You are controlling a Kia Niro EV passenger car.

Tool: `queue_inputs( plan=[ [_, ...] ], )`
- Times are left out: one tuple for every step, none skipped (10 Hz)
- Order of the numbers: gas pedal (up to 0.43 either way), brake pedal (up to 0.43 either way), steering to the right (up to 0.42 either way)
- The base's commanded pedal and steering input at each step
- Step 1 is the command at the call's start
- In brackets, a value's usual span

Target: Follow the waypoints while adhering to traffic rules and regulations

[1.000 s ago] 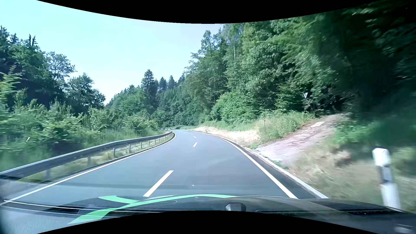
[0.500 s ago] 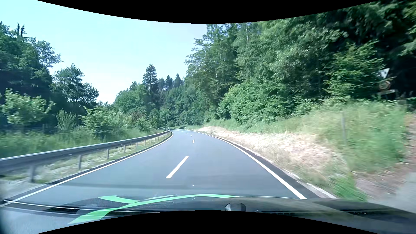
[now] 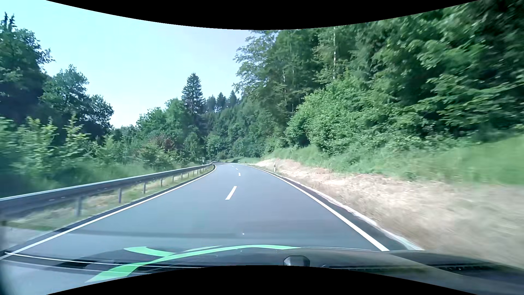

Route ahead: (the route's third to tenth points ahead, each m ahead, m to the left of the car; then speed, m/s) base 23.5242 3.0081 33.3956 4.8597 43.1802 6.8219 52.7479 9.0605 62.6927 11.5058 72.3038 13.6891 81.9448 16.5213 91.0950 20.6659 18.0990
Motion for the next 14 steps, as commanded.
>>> queue_inputs(
  plan=[
    [0.197,0.0,-0.034],
    [0.209,0.0,-0.034],
    [0.22,0.0,-0.035],
    [0.22,0.0,-0.035],
    [0.22,0.0,-0.035],
    [0.197,0.0,-0.035],
    [0.189,0.0,-0.037],
    [0.189,0.0,-0.037],
    [0.197,0.0,-0.037],
    [0.197,0.0,-0.036],
    [0.197,0.0,-0.035],
    [0.197,0.0,-0.034],
    [0.197,0.0,-0.034],
    [0.189,0.0,-0.033]
  ],
)
